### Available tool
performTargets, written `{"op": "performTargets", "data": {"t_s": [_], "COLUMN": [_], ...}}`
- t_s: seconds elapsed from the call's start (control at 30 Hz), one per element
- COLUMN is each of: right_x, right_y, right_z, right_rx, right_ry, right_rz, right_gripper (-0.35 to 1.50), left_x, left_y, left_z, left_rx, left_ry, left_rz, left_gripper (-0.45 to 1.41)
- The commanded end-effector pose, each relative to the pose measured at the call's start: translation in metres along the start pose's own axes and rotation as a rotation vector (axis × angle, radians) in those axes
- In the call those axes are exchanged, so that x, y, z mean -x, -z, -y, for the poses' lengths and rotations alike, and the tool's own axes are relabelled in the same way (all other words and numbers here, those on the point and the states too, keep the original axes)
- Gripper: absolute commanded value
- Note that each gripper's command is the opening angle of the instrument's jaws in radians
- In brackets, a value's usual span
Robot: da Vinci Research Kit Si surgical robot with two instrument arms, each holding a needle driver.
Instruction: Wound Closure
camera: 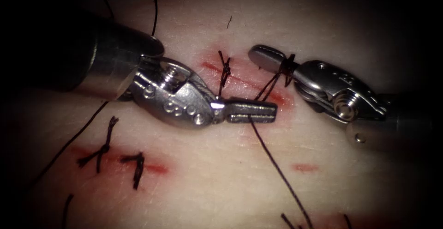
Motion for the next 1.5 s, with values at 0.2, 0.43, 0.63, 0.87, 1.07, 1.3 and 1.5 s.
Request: {"op": "performTargets", "data": {"t_s": [0.2, 0.43, 0.63, 0.87, 1.07, 1.3, 1.5], "right_x": [0.0005, -0.0018, -0.0027, -0.0032, -0.0020, 0.0008, 0.0026], "right_y": [-0.0006, 0.0000, 0.0011, 0.0020, 0.0031, 0.0047, 0.0062], "right_z": [0.0017, 0.0049, 0.0072, 0.0092, 0.0114, 0.0139, 0.0155], "right_rx": [-0.013, -0.003, 0.109, 0.171, 0.173, 0.201, 0.205], "right_ry": [0.012, 0.191, 0.301, 0.315, 0.335, 0.372, 0.395], "right_rz": [0.016, -0.093, -0.123, -0.127, -0.129, -0.078, -0.065], "right_gripper": [-0.35, -0.35, -0.35, -0.35, -0.35, -0.35, -0.35], "left_x": [0.0003, 0.0007, 0.0013, 0.0023, 0.0033, 0.0043, 0.0048], "left_y": [0.0004, 0.0026, 0.0049, 0.0058, 0.0052, 0.0044, 0.0038], "left_z": [0.0007, 0.0034, 0.0059, 0.0067, 0.0075, 0.0083, 0.0082], "left_rx": [0.003, -0.022, -0.042, -0.066, -0.067, -0.065, -0.062], "left_ry": [0.008, 0.057, 0.119, 0.186, 0.216, 0.230, 0.238], "left_rz": [-0.005, 0.040, 0.079, 0.120, 0.149, 0.156, 0.162], "left_gripper": [-0.45, -0.45, -0.45, -0.45, -0.45, -0.45, -0.45]}}
